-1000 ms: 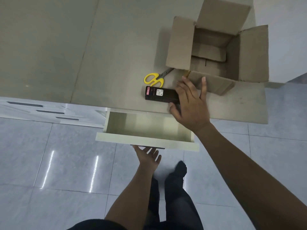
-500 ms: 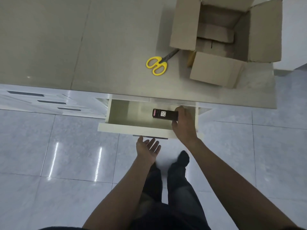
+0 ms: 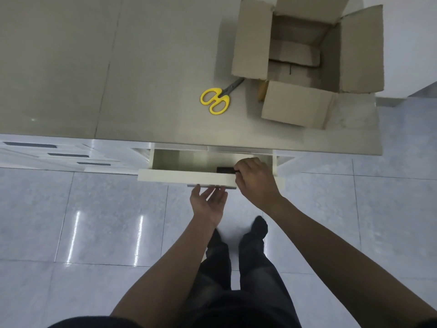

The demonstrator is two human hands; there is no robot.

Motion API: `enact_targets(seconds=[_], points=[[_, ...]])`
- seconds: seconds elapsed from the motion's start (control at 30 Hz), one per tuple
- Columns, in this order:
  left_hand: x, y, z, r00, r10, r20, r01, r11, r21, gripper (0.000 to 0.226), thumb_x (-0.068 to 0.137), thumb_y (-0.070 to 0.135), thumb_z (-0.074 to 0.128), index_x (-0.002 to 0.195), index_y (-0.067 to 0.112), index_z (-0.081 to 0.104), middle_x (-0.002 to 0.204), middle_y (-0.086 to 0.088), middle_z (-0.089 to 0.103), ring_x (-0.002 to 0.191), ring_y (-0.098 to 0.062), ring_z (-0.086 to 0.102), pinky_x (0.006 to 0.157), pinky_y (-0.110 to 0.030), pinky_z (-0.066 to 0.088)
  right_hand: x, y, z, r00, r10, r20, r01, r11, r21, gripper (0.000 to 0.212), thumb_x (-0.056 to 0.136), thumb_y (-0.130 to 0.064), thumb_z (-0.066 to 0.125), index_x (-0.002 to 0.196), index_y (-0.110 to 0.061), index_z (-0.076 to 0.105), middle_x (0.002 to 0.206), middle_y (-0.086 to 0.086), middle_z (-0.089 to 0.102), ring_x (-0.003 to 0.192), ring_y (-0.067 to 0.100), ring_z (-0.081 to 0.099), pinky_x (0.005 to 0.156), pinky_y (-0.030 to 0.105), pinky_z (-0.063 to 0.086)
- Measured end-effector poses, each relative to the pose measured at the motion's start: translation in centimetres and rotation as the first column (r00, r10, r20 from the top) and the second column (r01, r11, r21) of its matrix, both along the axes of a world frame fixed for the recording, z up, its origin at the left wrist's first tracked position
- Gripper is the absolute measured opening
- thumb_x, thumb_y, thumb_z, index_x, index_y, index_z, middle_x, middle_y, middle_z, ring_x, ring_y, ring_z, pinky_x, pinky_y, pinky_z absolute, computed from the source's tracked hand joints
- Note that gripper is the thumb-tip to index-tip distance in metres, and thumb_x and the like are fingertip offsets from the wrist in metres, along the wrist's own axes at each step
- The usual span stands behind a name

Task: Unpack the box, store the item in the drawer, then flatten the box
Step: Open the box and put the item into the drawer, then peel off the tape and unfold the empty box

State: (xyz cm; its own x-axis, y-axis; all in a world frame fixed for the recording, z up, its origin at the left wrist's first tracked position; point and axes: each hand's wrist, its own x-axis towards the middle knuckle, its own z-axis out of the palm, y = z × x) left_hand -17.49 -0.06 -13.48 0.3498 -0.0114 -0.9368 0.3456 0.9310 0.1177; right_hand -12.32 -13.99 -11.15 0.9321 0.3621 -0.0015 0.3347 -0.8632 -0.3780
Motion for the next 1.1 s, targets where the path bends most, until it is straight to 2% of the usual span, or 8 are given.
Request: enact_targets(seconds=[0.4,0.53,0.6,0.7,0.83,0.9,1.0,1.1], points=[[7.6,-0.5,2.1,0.970,-0.173,0.168,0.187,0.980,-0.072,0.050,0.095,0.050,0.033,0.134,0.021,0.047,0.135,-0.014,0.054,0.122,-0.034,0.052,0.101,-0.051,0.041,0.0,-1.2,5.1,0.997,-0.018,0.081,0.012,0.997,0.074,0.025,0.089,-0.024,0.037,0.091,-0.011,0.058,0.061,0.001,0.064,0.049,0.028,0.056,0.043,0.027,0.037],[7.1,-0.5,3.5,0.891,-0.391,0.230,0.407,0.913,-0.024,0.030,0.094,0.042,0.039,0.113,0.026,0.056,0.127,-0.016,0.057,0.119,-0.035,0.054,0.106,-0.051,0.037,0.5,-2.2,7.1,0.975,-0.165,0.148,0.141,0.977,0.162,0.017,0.088,-0.019,0.044,0.086,-0.011,0.059,0.059,-0.002,0.059,0.045,0.022,0.050,0.042,0.026,0.034],[6.7,-0.1,4.4,0.736,-0.648,0.195,0.645,0.759,0.085,0.027,0.087,0.035,0.051,0.106,0.020,0.063,0.120,-0.013,0.058,0.105,-0.033,0.059,0.096,-0.044,0.045,0.6,-2.5,7.9,0.965,-0.227,0.132,0.197,0.957,0.211,0.015,0.087,-0.019,0.044,0.088,-0.013,0.057,0.064,-0.004,0.058,0.049,0.021,0.048,0.044,0.031,0.043],[6.9,0.6,6.9,0.302,-0.950,0.083,0.902,0.312,0.297,0.027,0.090,0.034,0.054,0.107,0.016,0.064,0.114,-0.008,0.062,0.093,-0.026,0.062,0.082,-0.036,0.050,1.1,-2.7,9.4,0.949,-0.315,-0.016,0.307,0.911,0.276,0.022,0.089,-0.017,0.046,0.109,-0.016,0.055,0.075,-0.002,0.063,0.062,0.020,0.052,0.058,0.033,0.046],[8.1,1.2,12.9,-0.146,-0.988,0.044,0.863,-0.105,0.495,0.030,0.086,0.032,0.058,0.105,0.012,0.070,0.108,-0.007,0.072,0.091,-0.022,0.070,0.071,-0.030,0.053,1.2,-3.0,11.4,0.939,-0.335,-0.074,0.341,0.889,0.306,0.045,0.091,-0.013,0.047,0.134,-0.025,0.046,0.082,-0.001,0.061,0.074,0.021,0.055,0.063,0.031,0.043],[9.0,1.2,15.7,-0.139,-0.990,-0.036,0.763,-0.130,0.633,0.022,0.085,0.024,0.056,0.096,0.010,0.069,0.094,-0.009,0.074,0.075,-0.020,0.069,0.060,-0.025,0.048,0.9,-3.1,12.0,0.944,-0.328,-0.047,0.324,0.888,0.327,0.050,0.090,-0.012,0.049,0.138,-0.026,0.043,0.087,-0.008,0.057,0.071,0.015,0.053,0.060,0.027,0.040],[10.7,1.5,17.6,0.125,-0.971,-0.203,0.428,-0.132,0.894,0.015,0.087,0.016,0.049,0.087,0.012,0.063,0.076,-0.007,0.067,0.061,-0.021,0.059,0.055,-0.026,0.042,0.6,-3.4,13.0,0.948,-0.320,-0.005,0.300,0.885,0.356,0.055,0.088,-0.012,0.050,0.139,-0.028,0.039,0.106,-0.013,0.055,0.066,0.009,0.053,0.054,0.020,0.040],[12.6,2.2,17.1,0.275,-0.815,-0.510,-0.025,-0.536,0.844,0.019,0.086,0.017,0.051,0.103,0.013,0.061,0.096,-0.012,0.064,0.086,-0.033,0.058,0.070,-0.038,0.048,1.5,-4.1,14.0,0.943,-0.324,0.081,0.283,0.904,0.320,0.049,0.084,-0.010,0.050,0.130,-0.026,0.044,0.120,-0.006,0.053,0.081,0.018,0.060,0.059,0.033,0.051]])
